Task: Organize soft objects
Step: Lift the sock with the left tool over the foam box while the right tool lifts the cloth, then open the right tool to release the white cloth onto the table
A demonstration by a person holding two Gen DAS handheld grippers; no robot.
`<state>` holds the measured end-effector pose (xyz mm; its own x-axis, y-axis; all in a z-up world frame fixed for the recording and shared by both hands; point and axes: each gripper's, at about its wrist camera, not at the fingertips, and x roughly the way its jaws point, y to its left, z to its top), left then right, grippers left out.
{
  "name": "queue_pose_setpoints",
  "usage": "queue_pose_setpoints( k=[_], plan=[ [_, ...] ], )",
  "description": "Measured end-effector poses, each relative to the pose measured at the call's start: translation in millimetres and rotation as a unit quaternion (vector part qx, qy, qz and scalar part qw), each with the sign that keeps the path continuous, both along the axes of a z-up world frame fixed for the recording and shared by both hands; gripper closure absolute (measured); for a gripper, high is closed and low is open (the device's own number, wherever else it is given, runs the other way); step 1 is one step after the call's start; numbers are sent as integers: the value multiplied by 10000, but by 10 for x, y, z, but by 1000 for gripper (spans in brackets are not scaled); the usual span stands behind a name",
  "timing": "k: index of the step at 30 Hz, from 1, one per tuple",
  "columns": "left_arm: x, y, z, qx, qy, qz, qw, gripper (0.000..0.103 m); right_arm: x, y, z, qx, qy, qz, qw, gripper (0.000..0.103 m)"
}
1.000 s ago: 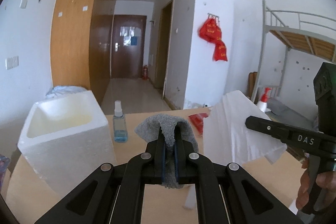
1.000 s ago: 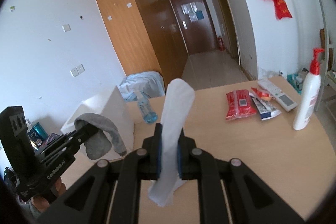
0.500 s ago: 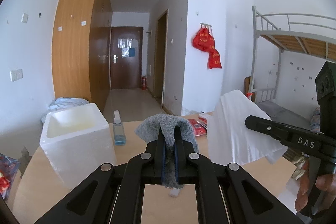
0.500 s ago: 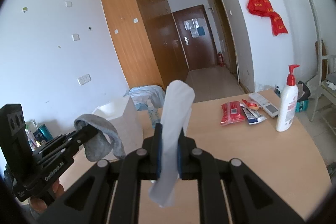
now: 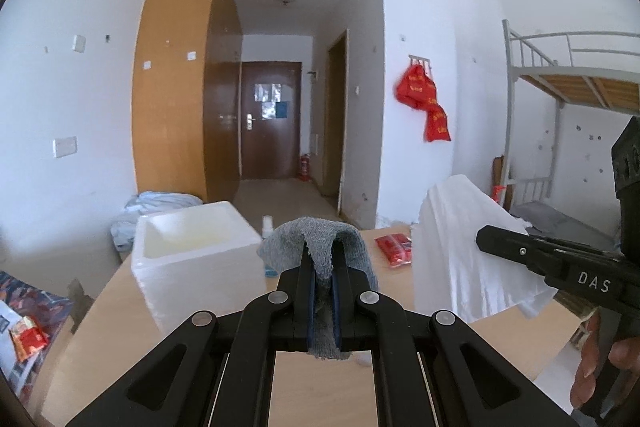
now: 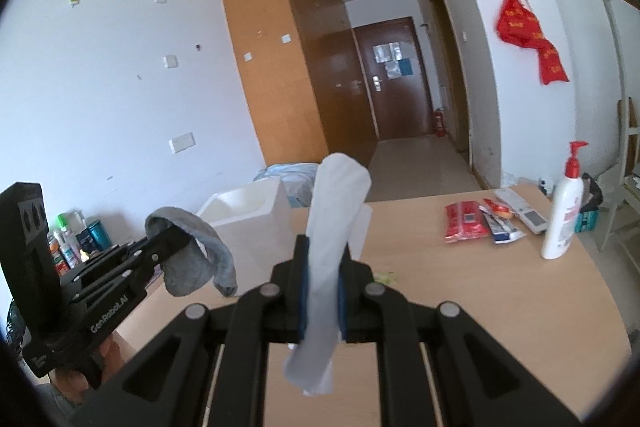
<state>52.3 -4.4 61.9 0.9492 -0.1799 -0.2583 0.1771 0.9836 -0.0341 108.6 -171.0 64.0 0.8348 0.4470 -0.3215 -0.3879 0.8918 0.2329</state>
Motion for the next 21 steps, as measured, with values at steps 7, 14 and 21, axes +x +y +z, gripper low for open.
queue_pose_setpoints(
  k=[7, 14, 21],
  plan=[
    [-88, 207, 2, 88, -54, 426, 9990, 96, 27, 254, 32, -14, -75, 468, 9989, 88],
    [-113, 482, -58, 11, 80, 885, 9960, 97, 124, 543, 4, -61, -81, 859, 9963, 89],
    [-63, 606, -89, -50, 113, 1023, 9947, 97, 277, 655, -110, -90, 127, 977, 9951, 89]
  ],
)
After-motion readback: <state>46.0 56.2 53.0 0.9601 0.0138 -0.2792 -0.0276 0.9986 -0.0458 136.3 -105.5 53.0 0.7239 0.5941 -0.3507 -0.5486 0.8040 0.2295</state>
